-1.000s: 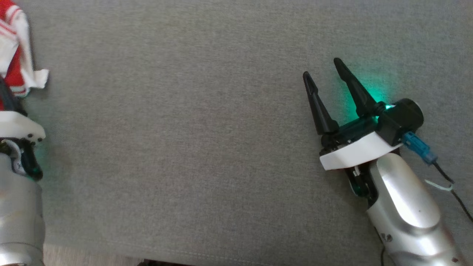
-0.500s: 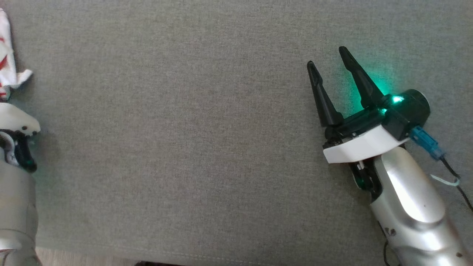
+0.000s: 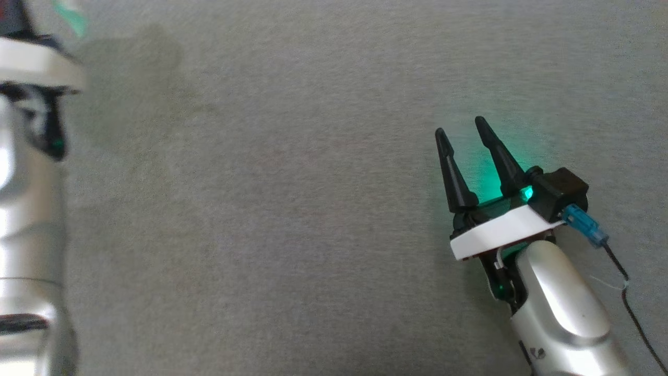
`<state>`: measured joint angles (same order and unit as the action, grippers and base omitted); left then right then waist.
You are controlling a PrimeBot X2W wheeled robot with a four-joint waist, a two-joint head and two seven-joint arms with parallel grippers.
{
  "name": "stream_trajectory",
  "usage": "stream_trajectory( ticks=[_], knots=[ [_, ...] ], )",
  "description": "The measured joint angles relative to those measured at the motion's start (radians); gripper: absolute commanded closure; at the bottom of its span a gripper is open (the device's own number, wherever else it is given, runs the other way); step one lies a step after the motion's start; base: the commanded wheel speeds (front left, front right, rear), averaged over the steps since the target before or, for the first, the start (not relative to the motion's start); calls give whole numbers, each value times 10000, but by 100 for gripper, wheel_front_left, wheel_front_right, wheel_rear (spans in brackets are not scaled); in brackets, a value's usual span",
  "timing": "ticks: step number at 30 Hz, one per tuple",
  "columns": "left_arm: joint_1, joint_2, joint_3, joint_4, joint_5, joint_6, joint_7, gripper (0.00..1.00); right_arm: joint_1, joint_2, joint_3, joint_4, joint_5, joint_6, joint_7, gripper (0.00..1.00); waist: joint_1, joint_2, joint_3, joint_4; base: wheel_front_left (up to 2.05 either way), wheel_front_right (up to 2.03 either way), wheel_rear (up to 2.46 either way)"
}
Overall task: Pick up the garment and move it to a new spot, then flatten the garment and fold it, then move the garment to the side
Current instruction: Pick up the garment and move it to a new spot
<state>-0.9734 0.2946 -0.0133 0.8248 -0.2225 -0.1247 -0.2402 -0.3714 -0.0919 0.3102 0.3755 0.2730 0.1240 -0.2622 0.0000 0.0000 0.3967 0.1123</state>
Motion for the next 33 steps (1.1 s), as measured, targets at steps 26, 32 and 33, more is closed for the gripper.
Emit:
stream_trajectory(
  ticks=[26,32,33],
  knots=[
    [4387,-2527,-4543,-1133,-2606,332,-90,0,686,265,-253,341,692,0,2,0,-1,0,-1399,-3222,0,0,0],
    [5574,-2516,-3152,-2228,-2048,794,-94,0,872,293,-575,401,704,0,27,0,-1,0,-1539,-2825,0,0,0],
    [5831,-2499,-2894,-2420,-1908,825,-94,0,892,295,-635,397,704,0,27,0,-1,0,-1580,-2749,0,0,0]
  ],
)
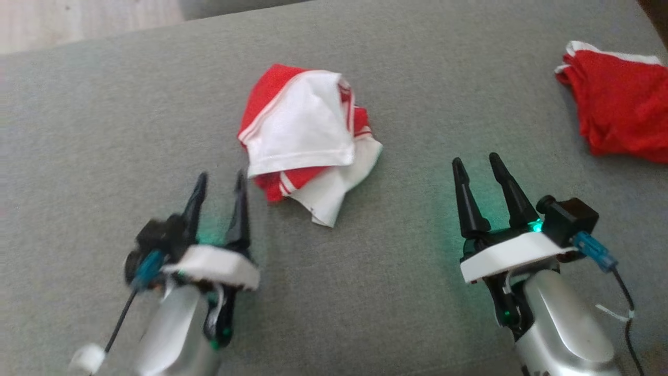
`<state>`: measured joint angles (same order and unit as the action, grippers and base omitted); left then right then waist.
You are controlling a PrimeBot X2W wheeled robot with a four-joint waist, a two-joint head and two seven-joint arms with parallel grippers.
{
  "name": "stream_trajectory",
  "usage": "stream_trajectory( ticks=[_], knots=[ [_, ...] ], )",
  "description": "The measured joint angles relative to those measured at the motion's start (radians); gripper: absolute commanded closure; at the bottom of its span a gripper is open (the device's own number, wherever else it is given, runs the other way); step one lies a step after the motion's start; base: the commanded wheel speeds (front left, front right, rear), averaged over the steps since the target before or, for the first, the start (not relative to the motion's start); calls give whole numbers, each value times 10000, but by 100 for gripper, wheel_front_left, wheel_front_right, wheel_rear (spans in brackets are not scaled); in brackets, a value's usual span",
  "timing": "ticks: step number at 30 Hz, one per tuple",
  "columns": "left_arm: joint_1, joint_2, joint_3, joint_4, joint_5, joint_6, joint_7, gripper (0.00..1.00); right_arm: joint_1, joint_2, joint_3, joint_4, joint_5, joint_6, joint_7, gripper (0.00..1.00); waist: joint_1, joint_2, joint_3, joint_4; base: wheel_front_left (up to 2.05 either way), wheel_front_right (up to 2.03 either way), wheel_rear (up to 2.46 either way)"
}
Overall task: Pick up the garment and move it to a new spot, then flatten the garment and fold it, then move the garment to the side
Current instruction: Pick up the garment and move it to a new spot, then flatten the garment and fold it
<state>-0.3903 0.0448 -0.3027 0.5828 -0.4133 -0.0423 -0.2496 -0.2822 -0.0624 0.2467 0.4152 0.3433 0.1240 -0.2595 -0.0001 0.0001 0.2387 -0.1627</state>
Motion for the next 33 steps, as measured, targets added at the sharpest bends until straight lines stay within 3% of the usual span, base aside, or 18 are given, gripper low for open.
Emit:
stream_trajectory(
  ticks=[8,14,33],
  knots=[
    [2189,40,2080,-1601,1162,119,-25,0,325,29,-617,-61,-25,0,2,0,-1,0,-456,644,0,0,0],
    [3126,17,2673,-2157,1728,-211,-27,0,799,52,-917,82,-299,0,2,0,-1,0,-884,1008,0,0,0],
    [4213,21,2366,-2685,1839,-109,-27,0,1515,77,-1103,410,-585,0,2,0,0,0,-1669,1360,0,0,0]
  ],
)
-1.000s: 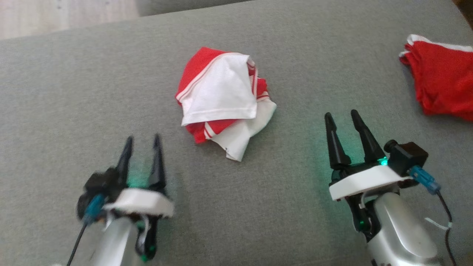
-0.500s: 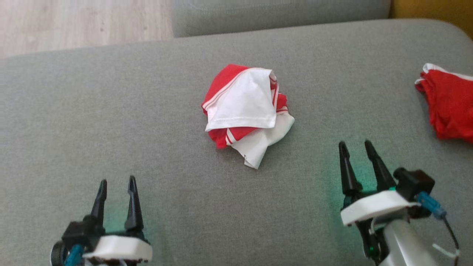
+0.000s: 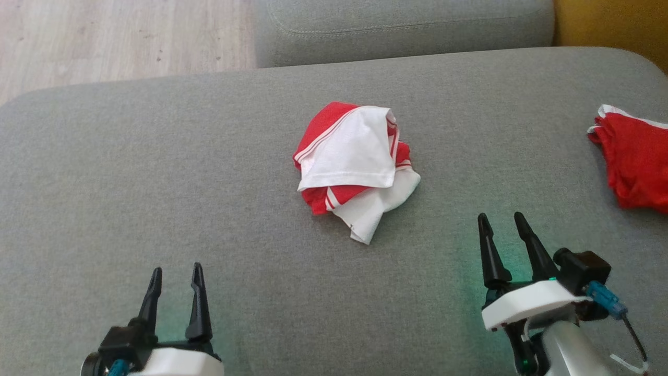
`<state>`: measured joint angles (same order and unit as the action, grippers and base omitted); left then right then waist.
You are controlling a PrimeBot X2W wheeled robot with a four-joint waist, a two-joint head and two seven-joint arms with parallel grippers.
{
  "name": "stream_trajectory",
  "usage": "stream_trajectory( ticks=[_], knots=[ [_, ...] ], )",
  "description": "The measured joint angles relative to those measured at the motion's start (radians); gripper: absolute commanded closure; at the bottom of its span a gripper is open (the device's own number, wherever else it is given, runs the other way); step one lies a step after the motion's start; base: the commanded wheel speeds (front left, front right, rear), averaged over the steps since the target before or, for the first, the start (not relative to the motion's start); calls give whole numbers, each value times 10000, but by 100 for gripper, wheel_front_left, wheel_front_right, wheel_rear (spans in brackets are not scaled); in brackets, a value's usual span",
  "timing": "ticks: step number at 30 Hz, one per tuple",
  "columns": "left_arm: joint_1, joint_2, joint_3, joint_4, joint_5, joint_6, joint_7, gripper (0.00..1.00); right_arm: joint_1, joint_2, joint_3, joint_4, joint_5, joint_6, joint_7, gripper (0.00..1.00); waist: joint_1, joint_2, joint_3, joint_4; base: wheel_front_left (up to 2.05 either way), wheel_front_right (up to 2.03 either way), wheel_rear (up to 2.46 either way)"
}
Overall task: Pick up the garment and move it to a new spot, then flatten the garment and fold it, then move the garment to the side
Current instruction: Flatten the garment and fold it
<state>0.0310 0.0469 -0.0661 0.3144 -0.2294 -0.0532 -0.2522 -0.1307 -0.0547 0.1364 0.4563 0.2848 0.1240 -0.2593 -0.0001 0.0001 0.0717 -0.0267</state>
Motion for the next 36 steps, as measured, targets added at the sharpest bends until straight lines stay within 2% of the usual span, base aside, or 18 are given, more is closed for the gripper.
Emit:
stream_trajectory(
  ticks=[5,9,16,26,27,28,29,30,36],
  knots=[
    [-21,2,-92,-25,2,6,0,0,-6,0,48,-13,-2,0,0,0,0,0,39,186,0,0,0],
    [-86,4,-382,-27,0,2,0,0,-172,2,610,56,-105,0,0,0,1,0,225,368,0,0,0],
    [-548,0,-1070,23,-192,8,0,0,-1730,2,1480,752,54,0,2,0,2,0,685,959,0,0,0],
    [-718,6,-1517,36,-437,123,0,0,-2598,-12,1567,1567,408,0,2,0,2,0,1460,1865,0,0,0],
    [-736,6,-1559,35,-437,138,0,0,-2645,-12,1559,1509,408,0,2,15,3,-1,1526,1920,0,0,0],
    [-763,4,-1586,31,-437,161,0,0,-2703,-12,1532,1369,408,0,4,50,3,0,1583,1966,0,0,0],
    [-802,-2,-1607,27,-437,180,0,0,-2767,-15,1532,1191,405,0,2,91,3,0,1630,2009,0,0,0],
    [-865,0,-1609,21,-437,186,0,0,-2829,-17,1532,1018,407,0,2,100,2,0,1669,2041,0,0,0],
    [-1090,2,-1682,-6,-537,196,0,0,-3074,-59,1797,23,399,0,2,100,1,0,1768,2131,0,0,0]
  ],
)
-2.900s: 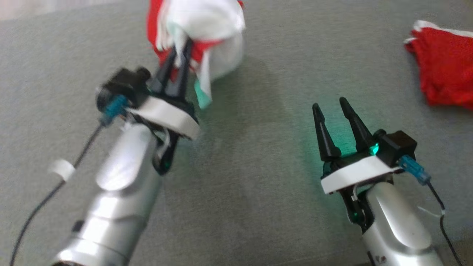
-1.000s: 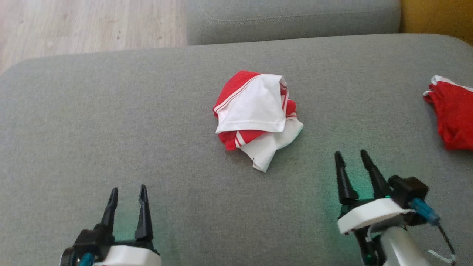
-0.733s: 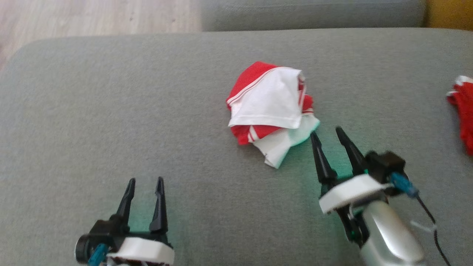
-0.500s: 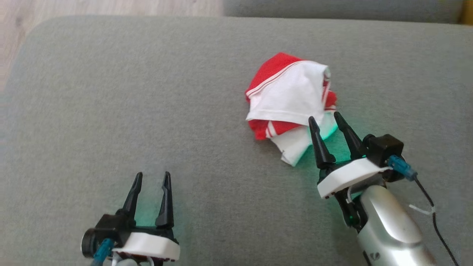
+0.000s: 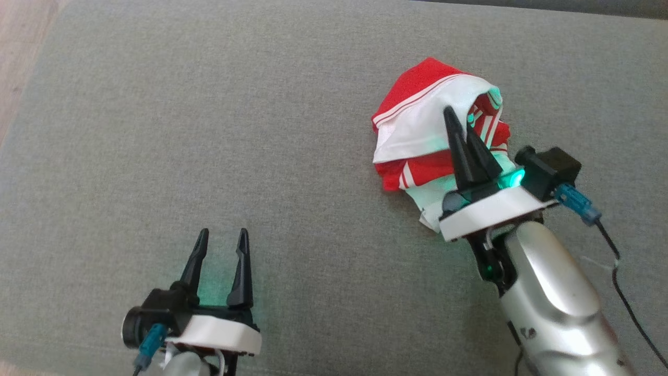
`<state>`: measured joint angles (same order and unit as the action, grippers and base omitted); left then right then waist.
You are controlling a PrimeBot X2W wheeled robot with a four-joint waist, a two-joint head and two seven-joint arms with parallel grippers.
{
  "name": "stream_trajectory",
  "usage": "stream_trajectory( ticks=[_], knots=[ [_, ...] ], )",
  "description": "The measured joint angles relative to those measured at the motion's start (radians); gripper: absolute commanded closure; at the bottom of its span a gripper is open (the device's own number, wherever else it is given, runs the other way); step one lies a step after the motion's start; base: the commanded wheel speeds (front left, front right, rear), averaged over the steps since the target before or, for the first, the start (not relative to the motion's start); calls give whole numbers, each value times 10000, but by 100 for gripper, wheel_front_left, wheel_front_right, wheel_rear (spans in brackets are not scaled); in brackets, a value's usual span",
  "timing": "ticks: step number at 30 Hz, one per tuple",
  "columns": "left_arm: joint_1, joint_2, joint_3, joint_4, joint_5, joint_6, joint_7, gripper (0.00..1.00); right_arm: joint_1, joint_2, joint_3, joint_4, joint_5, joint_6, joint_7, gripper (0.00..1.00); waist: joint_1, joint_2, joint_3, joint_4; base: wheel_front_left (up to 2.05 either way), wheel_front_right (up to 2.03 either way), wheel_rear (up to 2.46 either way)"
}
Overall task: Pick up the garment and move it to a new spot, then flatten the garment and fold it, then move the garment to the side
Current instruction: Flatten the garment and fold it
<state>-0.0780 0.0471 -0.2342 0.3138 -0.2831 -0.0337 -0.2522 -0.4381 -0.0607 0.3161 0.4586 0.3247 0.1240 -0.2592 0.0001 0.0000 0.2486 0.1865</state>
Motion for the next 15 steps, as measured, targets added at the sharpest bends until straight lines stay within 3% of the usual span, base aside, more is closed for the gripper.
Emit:
stream_trajectory(
  ticks=[6,12,15],
  knots=[
    [-46,-6,-291,6,-107,-4,0,0,-938,-113,1375,-840,510,0,0,100,0,0,-12,185,0,0,0],
    [-99,-4,-504,63,-278,42,0,0,-3647,-163,3555,-1373,1365,0,0,100,0,0,-48,614,0,0,0],
    [-89,-6,-587,161,-374,42,0,0,-4919,-165,4149,-1595,1954,0,0,100,0,0,-110,914,0,0,0]
  ],
)
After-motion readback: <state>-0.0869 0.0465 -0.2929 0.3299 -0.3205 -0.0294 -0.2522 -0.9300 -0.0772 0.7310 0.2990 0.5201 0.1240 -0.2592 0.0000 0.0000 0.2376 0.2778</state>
